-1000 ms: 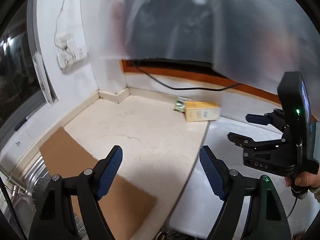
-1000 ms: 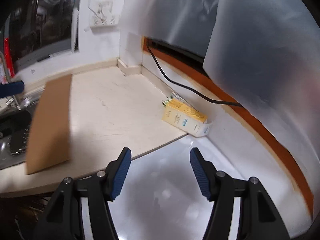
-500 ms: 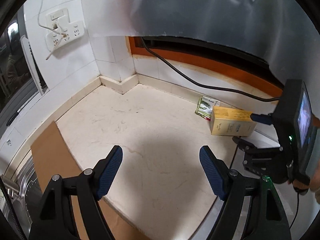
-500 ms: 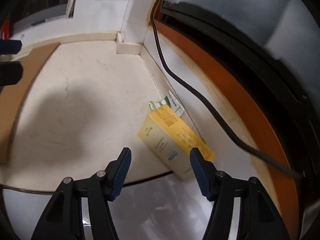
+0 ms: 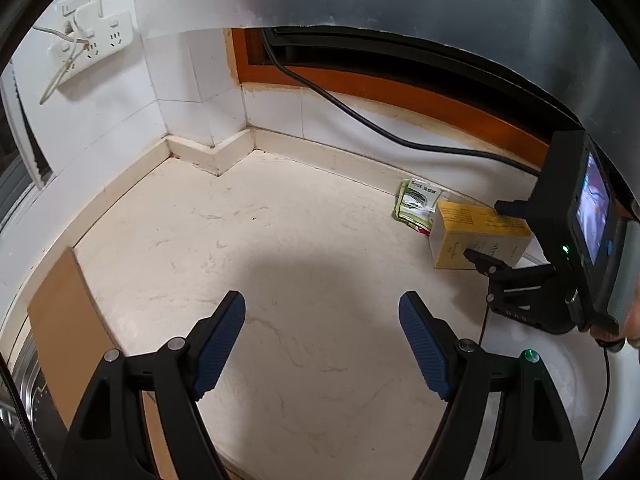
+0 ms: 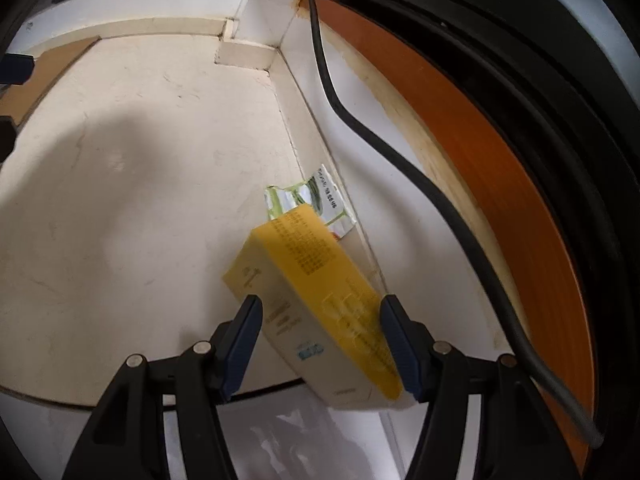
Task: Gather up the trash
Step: 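Grasp the yellow toothpaste box with the right tool and lift it, then grasp the green snack wrapper with the left tool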
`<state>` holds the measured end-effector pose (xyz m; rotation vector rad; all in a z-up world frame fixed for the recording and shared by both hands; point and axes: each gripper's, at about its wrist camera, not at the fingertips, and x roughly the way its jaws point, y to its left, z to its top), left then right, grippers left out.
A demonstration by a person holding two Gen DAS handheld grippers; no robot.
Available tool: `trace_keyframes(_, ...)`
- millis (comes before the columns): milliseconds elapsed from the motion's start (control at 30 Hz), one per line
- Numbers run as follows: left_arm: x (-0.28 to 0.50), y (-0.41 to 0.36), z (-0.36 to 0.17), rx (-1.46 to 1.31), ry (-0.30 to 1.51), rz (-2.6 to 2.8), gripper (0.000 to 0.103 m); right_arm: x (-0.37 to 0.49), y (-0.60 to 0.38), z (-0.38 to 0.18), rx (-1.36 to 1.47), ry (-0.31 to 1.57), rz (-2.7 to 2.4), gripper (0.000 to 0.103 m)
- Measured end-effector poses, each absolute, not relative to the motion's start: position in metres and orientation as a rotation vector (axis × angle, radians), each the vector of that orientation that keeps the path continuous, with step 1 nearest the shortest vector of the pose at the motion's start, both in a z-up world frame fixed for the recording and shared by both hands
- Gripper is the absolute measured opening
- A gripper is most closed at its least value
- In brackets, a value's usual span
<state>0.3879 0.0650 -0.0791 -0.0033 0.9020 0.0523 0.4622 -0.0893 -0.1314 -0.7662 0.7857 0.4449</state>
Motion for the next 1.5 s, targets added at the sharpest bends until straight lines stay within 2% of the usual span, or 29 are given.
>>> trace_keyframes(100, 0.392, 0.07, -0.083, -0.001, 0.906, 0.04, 0.078, 0.469, -0.086, -0.136, -0.797, 0.804, 0.452, 0.071)
trace_keyframes(300, 0.406, 0.085, -0.092, -0.037, 0.924, 0.028, 0.078, 0.473, -0.078, -0.145, -0.855, 0.833, 0.457, 0.08)
trace_keyframes(433, 0.413, 0.088, -0.095, -0.053, 0.929, 0.019, 0.078, 0.476, -0.075, -0.147, -0.893, 0.853, 0.473, 0.08)
trace_keyframes(600, 0.424, 0.086, -0.1, -0.045, 0.933, 0.001, 0.078, 0.466, -0.082, -0.138, -0.919, 0.875, 0.501, 0.069)
trace_keyframes(733, 0.429, 0.081, -0.104, -0.034, 0.939, -0.012, 0.078, 0.462, -0.083, -0.135, -0.937, 0.881, 0.519, 0.069)
trace_keyframes(1000, 0.431, 0.082, -0.113, -0.039, 0.953, -0.017, 0.078, 0.468, -0.078, -0.143, -0.971, 0.906, 0.541, 0.08)
trace_keyframes(1033, 0.431, 0.083, -0.114, -0.045, 0.954, -0.016, 0.078, 0.469, -0.076, -0.144, -0.975, 0.911, 0.54, 0.079)
trace_keyframes(1067, 0.431, 0.084, -0.114, -0.05, 0.954, -0.015, 0.078, 0.471, -0.076, -0.144, -0.954, 0.948, 0.56, 0.057)
trace_keyframes(1100, 0.43, 0.085, -0.114, -0.058, 0.953, -0.016, 0.078, 0.479, -0.078, -0.142, -0.834, 1.062, 0.641, 0.055)
trace_keyframes(1133, 0.429, 0.086, -0.114, -0.065, 0.951, -0.017, 0.078, 0.486, -0.081, -0.143, -0.715, 1.179, 0.691, 0.055)
trace_keyframes(1167, 0.428, 0.086, -0.114, -0.068, 0.949, -0.018, 0.078, 0.488, -0.083, -0.144, -0.669, 1.217, 0.693, 0.055)
trace_keyframes(1500, 0.43, 0.088, -0.115, -0.085, 0.958, -0.033, 0.078, 0.457, -0.079, -0.145, -0.599, 1.204, 0.664, 0.053)
